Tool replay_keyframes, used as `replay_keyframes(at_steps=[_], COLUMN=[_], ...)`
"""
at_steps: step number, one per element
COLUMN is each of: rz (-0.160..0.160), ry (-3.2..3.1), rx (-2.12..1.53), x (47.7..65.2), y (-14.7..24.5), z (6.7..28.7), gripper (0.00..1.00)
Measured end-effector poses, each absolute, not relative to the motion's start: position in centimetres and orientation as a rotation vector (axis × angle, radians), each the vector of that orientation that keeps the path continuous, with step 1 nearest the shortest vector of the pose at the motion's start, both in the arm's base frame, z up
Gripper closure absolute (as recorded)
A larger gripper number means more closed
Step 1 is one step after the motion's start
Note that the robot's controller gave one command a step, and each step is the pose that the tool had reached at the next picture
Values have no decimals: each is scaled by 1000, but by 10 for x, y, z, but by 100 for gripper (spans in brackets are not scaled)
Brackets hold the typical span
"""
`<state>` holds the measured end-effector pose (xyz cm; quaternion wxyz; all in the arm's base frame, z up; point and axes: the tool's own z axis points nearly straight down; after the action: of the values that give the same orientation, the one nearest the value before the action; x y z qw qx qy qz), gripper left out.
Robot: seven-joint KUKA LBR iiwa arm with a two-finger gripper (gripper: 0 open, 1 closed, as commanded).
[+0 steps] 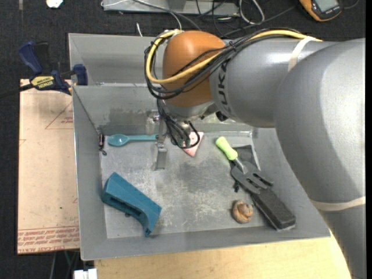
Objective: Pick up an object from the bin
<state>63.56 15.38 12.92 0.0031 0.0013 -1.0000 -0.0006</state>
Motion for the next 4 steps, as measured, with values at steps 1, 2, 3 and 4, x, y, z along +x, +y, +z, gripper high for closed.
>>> replay_keyframes(at_steps=[1,2,3,4], rz=[-3,-5,-3,-4], ry=[-3143,-3139,-3137,-3138], rx=[0,-5,93,147], x=[638,609,603,534], y=[153,169,205,198], z=[134,187,202,193], gripper=[0,0,0,0])
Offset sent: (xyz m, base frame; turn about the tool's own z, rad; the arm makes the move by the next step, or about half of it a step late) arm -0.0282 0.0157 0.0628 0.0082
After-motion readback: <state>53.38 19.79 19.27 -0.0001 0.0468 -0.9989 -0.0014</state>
